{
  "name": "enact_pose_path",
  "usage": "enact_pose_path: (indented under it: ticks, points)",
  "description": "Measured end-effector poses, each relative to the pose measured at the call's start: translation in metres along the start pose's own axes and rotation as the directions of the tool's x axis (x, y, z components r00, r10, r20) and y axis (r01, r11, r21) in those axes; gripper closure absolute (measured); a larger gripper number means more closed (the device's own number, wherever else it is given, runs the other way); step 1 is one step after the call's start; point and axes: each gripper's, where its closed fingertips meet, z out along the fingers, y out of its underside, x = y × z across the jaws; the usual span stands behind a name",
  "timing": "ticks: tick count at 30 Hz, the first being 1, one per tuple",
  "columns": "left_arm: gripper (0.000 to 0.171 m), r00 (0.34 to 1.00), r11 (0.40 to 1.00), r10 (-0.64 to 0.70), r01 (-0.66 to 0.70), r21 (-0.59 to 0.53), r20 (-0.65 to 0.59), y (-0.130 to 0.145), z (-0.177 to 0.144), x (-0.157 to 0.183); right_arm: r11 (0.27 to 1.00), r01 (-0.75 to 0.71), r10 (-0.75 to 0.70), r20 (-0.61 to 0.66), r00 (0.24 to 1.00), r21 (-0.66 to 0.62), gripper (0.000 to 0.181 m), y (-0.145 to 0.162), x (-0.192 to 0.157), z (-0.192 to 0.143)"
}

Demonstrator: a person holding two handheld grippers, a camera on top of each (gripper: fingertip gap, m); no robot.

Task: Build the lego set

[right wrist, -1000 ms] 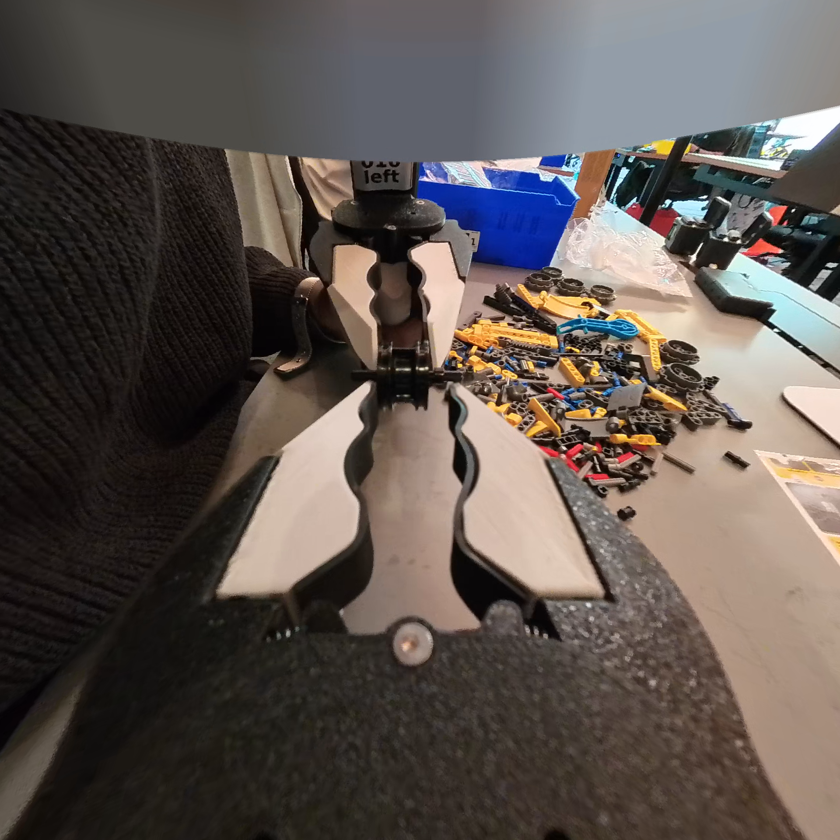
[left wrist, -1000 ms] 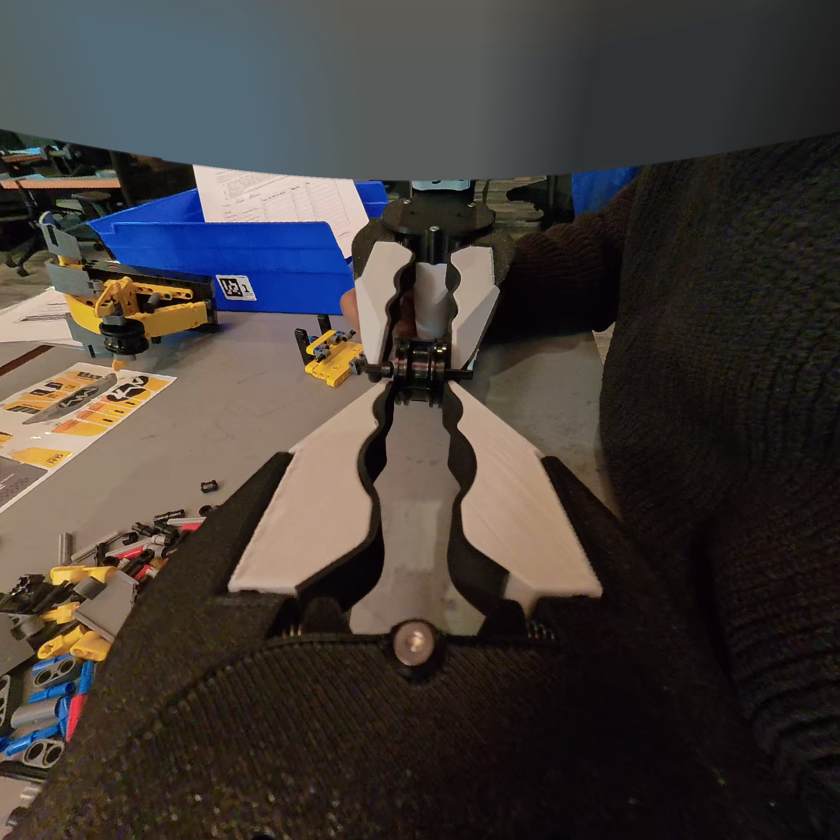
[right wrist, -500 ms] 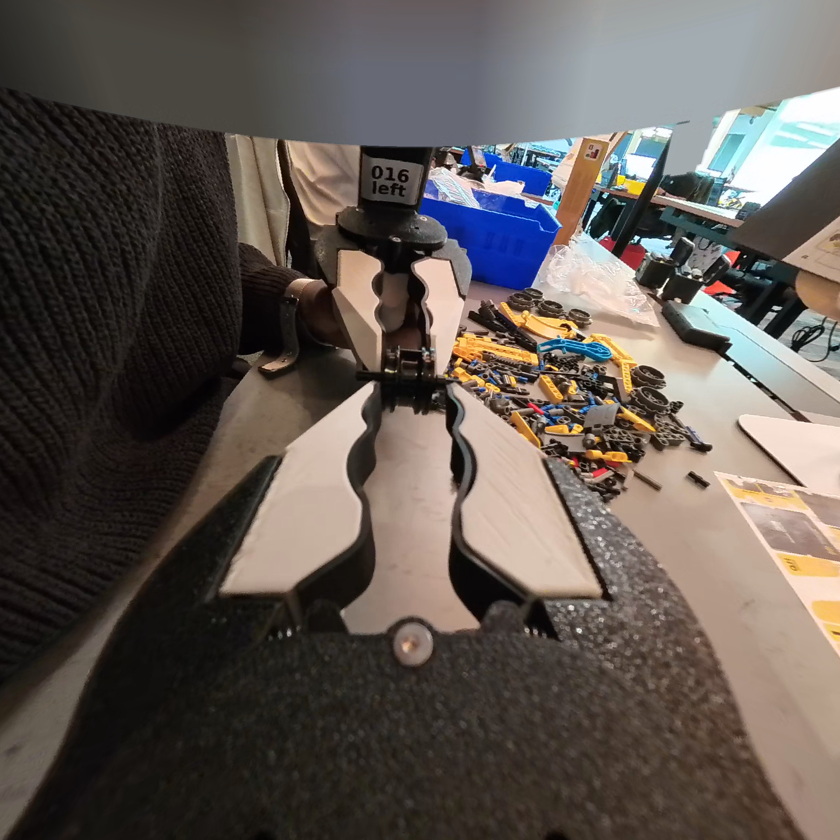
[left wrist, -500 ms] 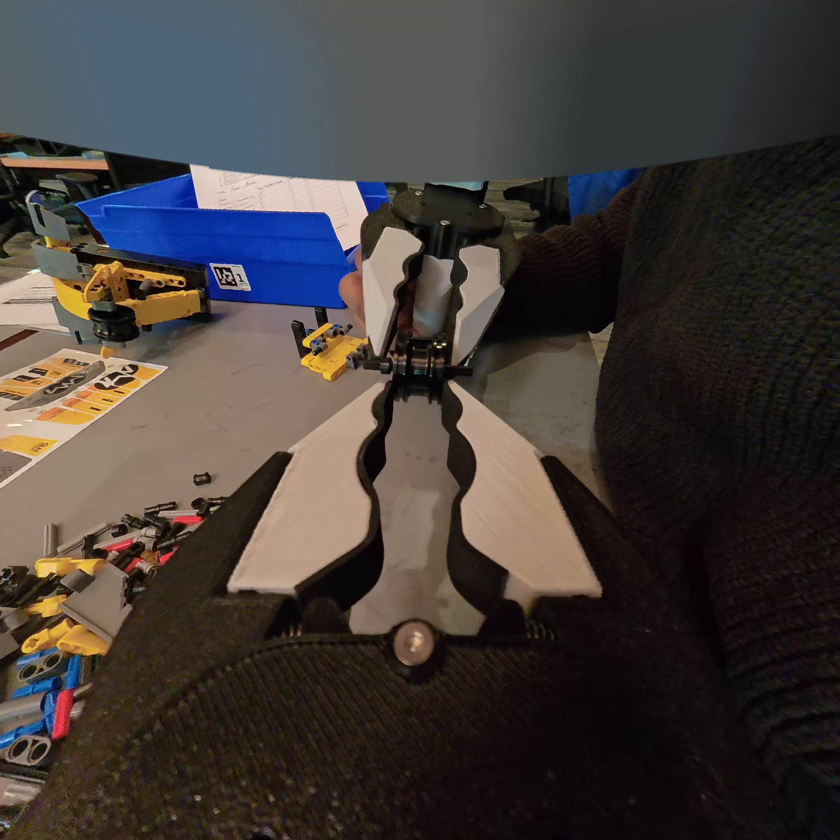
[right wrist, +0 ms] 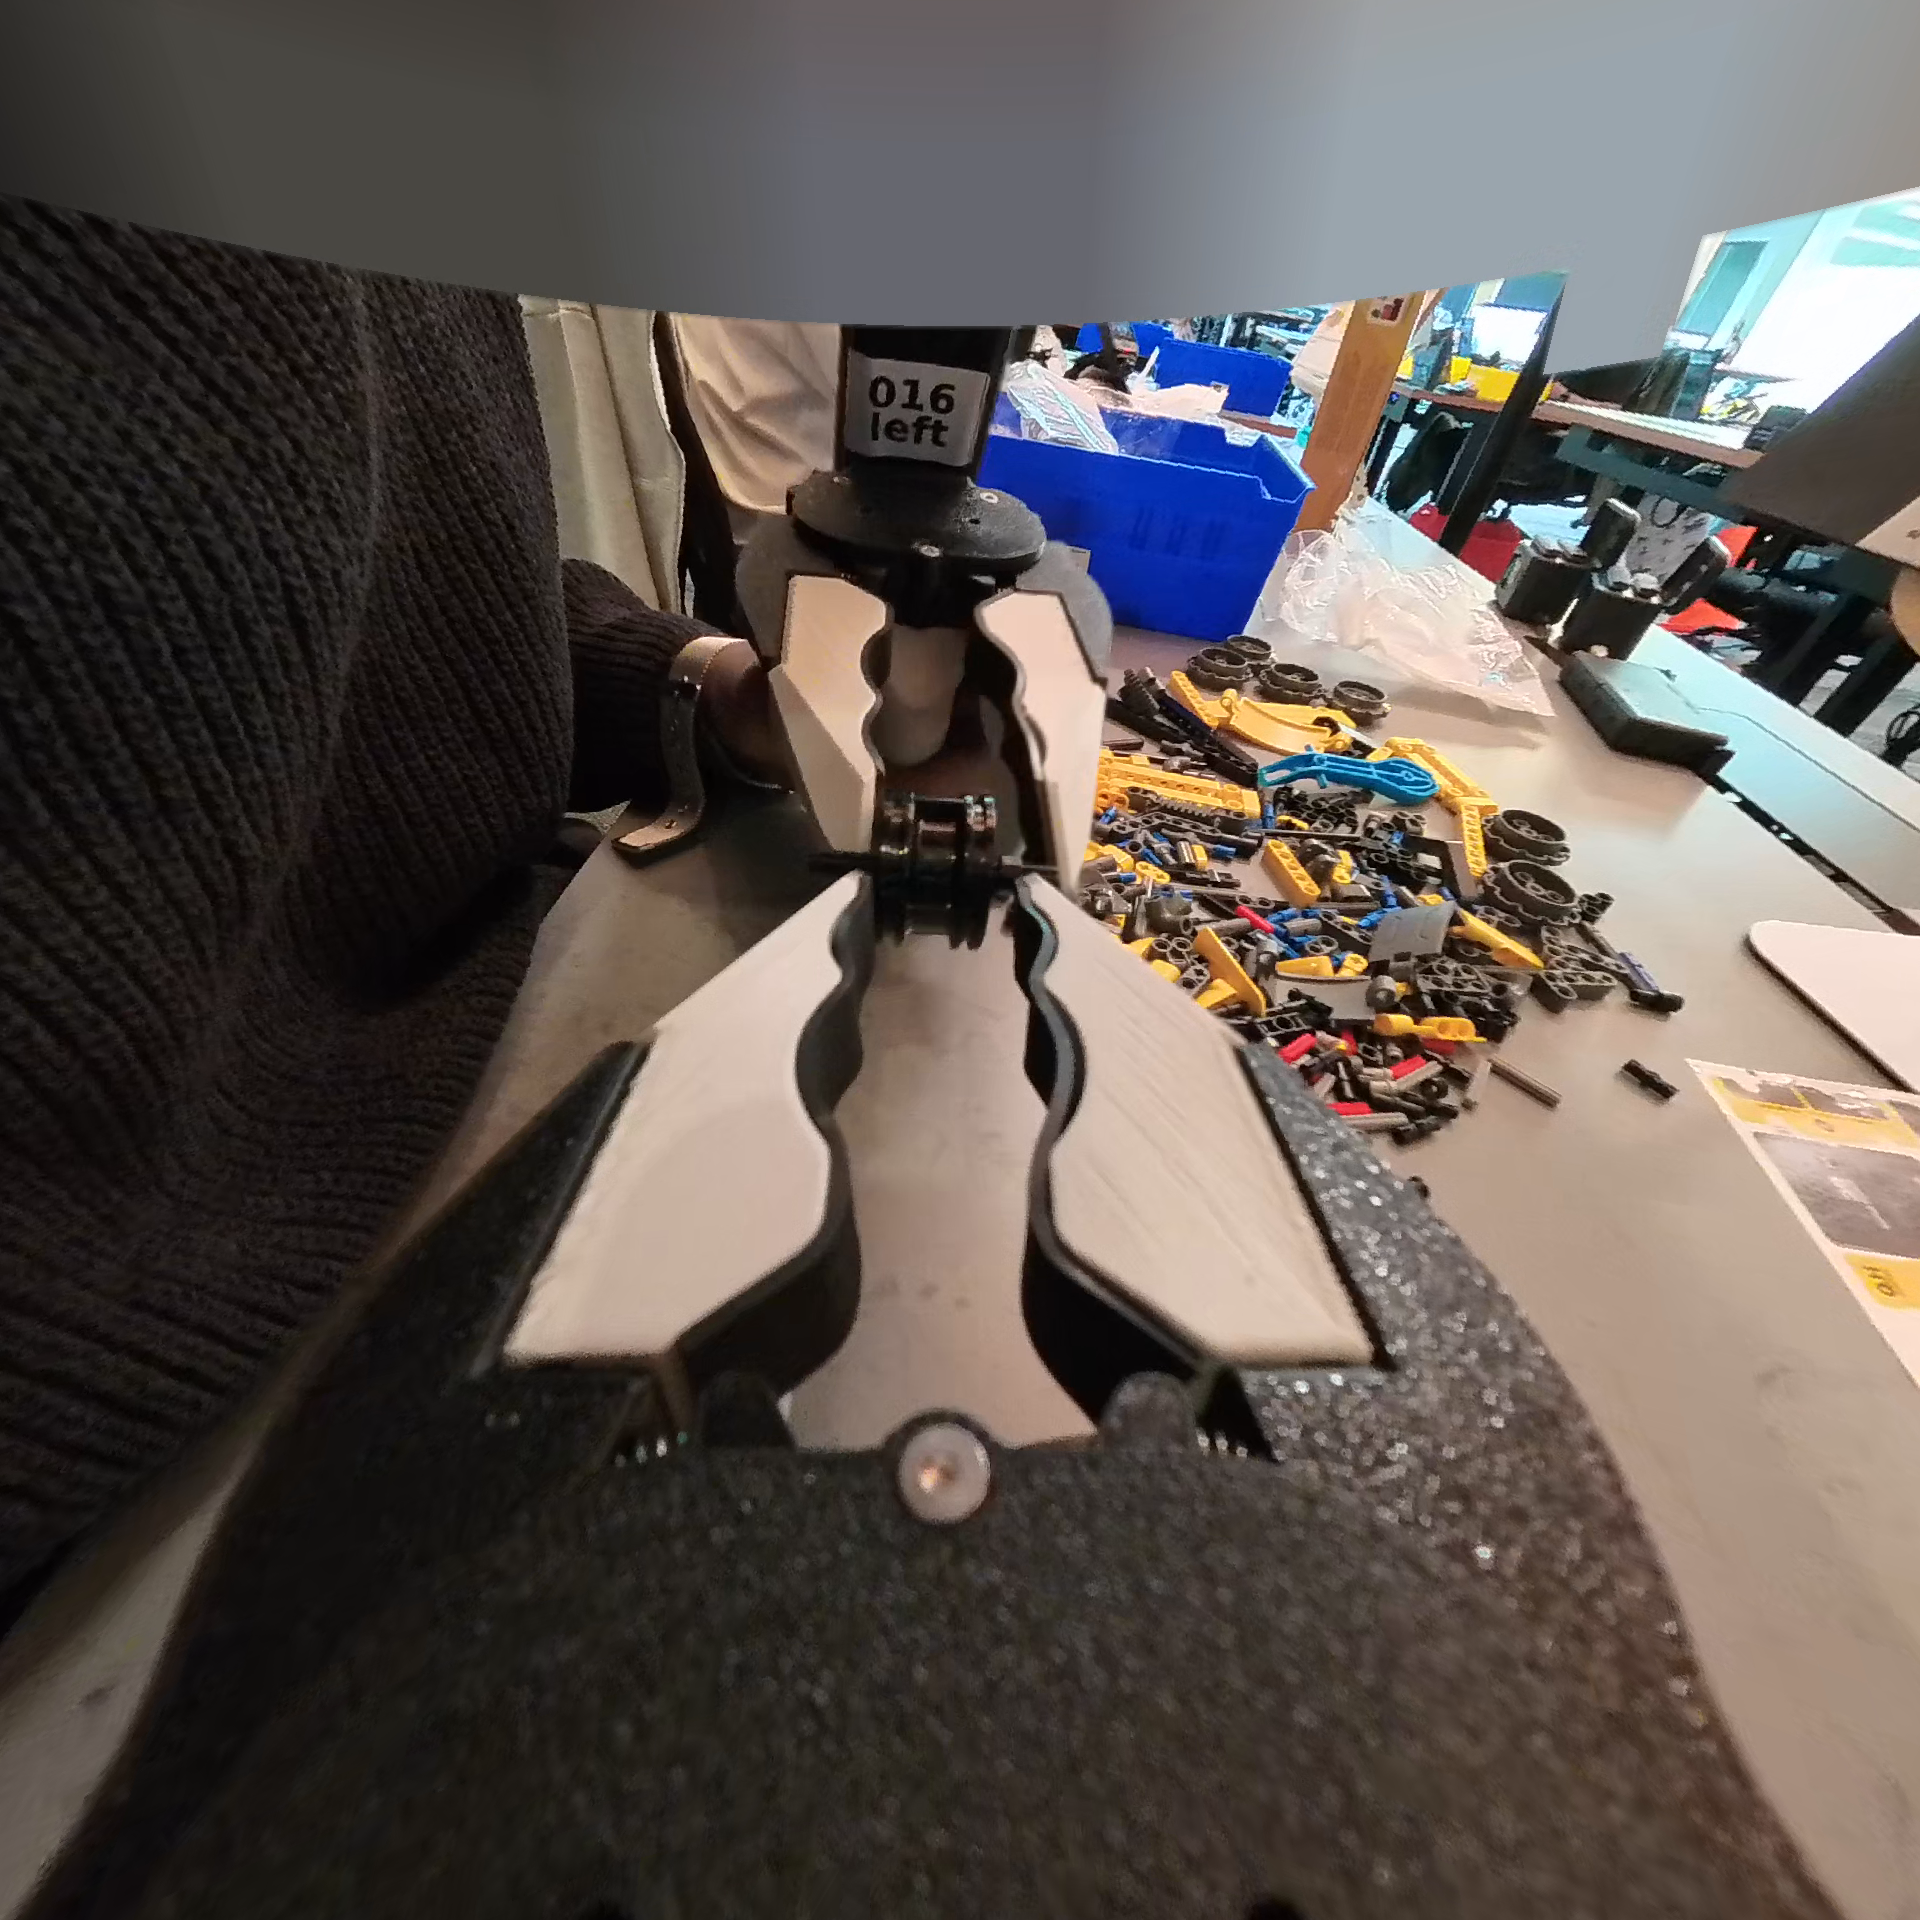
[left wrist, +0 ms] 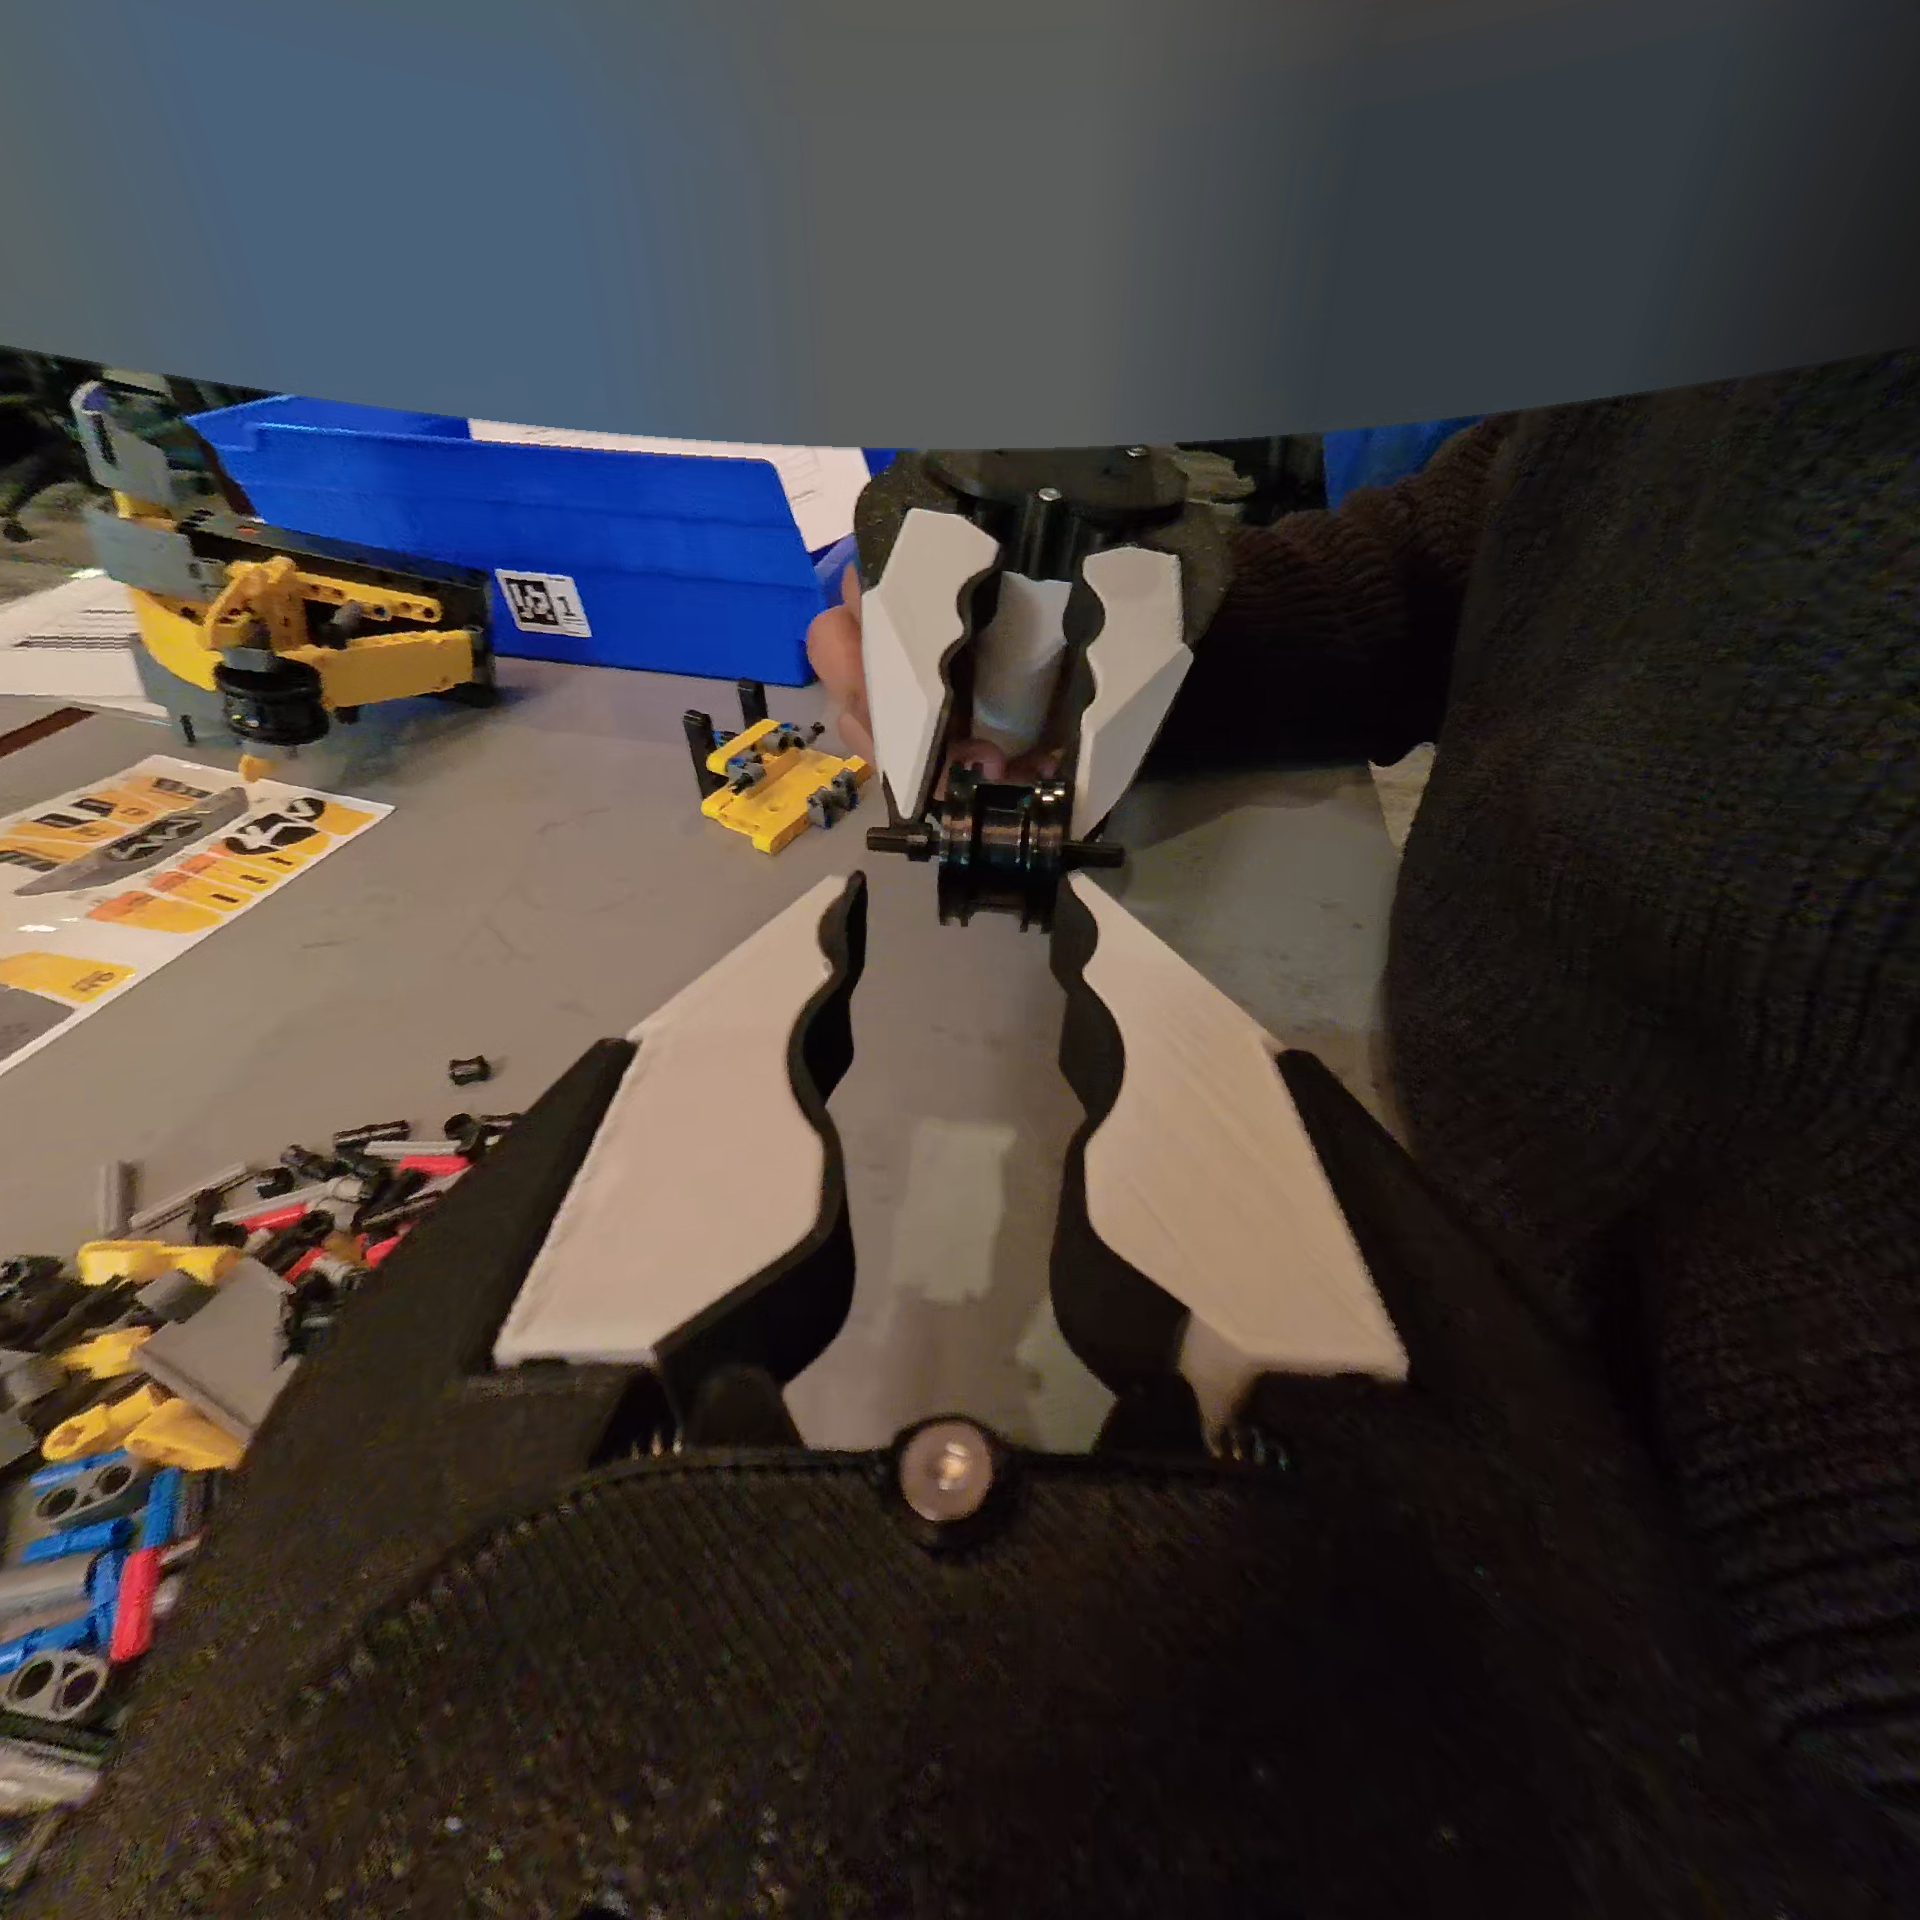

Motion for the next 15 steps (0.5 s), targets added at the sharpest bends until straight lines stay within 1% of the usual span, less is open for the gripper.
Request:
enact_pose_path:
  ticks: [3,5,9,12,15]
  points:
    - [0.139,0.999,1.000,0.020,-0.020,0.003,0.040,-0.0009,-0.0004,-0.0049,1.000,-0.005,0.005,-0.013,1.000,0.009,0.160,-0.0015,0.0023,-0.0004]
    - [0.146,0.998,0.999,0.040,-0.040,0.012,0.048,-0.0035,-0.0010,-0.0044,1.000,-0.005,0.005,-0.029,1.000,0.016,0.160,-0.0029,0.0044,-0.0007]
    - [0.143,0.994,0.997,0.074,-0.076,0.019,0.079,-0.0062,-0.0023,-0.0063,1.000,-0.019,0.020,-0.029,0.999,0.018,0.160,-0.0031,0.0053,-0.0006]
    - [0.140,0.984,0.991,0.129,-0.131,0.015,0.121,-0.0084,-0.0032,-0.0082,0.999,-0.028,0.029,-0.029,0.999,0.015,0.160,-0.0025,0.0059,-0.0004]
    - [0.148,0.981,0.988,0.153,-0.156,0.017,0.119,-0.0093,-0.0024,-0.0051,0.999,-0.034,0.034,-0.029,0.999,0.017,0.160,-0.0025,0.0063,-0.0006]
